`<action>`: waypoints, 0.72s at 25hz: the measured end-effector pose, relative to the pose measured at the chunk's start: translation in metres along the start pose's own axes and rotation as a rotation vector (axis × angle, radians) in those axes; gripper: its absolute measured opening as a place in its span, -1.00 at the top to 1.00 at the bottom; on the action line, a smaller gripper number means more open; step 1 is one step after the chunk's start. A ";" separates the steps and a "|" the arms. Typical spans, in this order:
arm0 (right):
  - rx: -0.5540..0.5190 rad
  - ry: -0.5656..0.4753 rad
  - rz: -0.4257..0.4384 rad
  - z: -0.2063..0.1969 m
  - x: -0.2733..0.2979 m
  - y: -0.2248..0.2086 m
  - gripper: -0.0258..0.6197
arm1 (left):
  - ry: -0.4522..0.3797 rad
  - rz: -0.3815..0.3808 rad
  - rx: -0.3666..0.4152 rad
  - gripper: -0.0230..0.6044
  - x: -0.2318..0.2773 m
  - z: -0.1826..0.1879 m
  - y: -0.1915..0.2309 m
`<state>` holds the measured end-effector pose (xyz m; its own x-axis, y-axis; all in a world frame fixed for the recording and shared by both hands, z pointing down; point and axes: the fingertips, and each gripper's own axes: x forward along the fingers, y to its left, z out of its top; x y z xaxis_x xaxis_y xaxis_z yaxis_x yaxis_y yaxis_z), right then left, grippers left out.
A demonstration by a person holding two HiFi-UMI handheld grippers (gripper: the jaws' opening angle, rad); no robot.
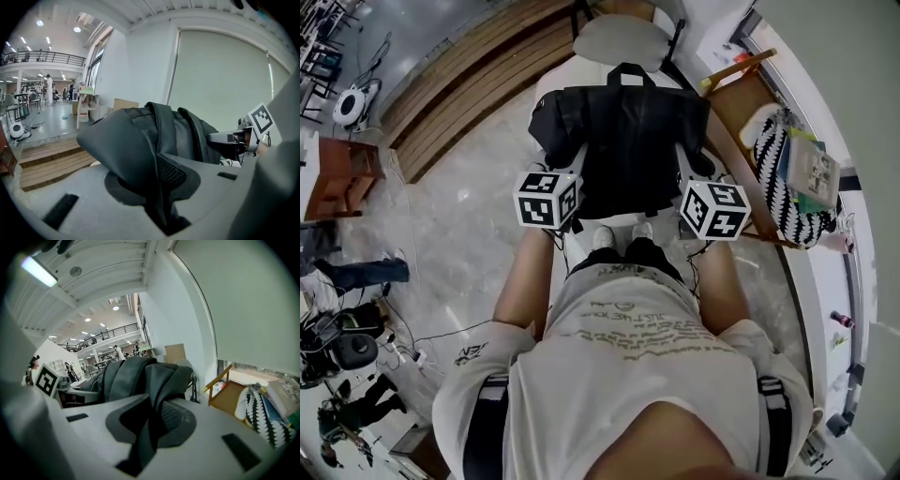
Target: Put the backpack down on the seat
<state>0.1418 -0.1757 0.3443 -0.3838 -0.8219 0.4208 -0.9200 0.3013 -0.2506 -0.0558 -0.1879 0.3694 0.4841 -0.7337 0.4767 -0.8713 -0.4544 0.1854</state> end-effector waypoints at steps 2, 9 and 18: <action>0.000 0.037 0.009 -0.012 0.009 -0.006 0.77 | 0.029 0.008 -0.019 0.65 0.009 -0.013 0.003; 0.006 0.159 0.028 -0.053 0.042 -0.033 0.77 | 0.121 0.020 -0.060 0.65 0.047 -0.052 0.010; 0.020 0.313 0.077 -0.125 0.085 -0.056 0.77 | 0.228 -0.008 -0.107 0.65 0.096 -0.123 0.033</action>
<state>0.1505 -0.2020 0.5033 -0.4608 -0.6073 0.6472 -0.8868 0.3451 -0.3075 -0.0483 -0.2117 0.5268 0.4706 -0.5922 0.6541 -0.8771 -0.3945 0.2739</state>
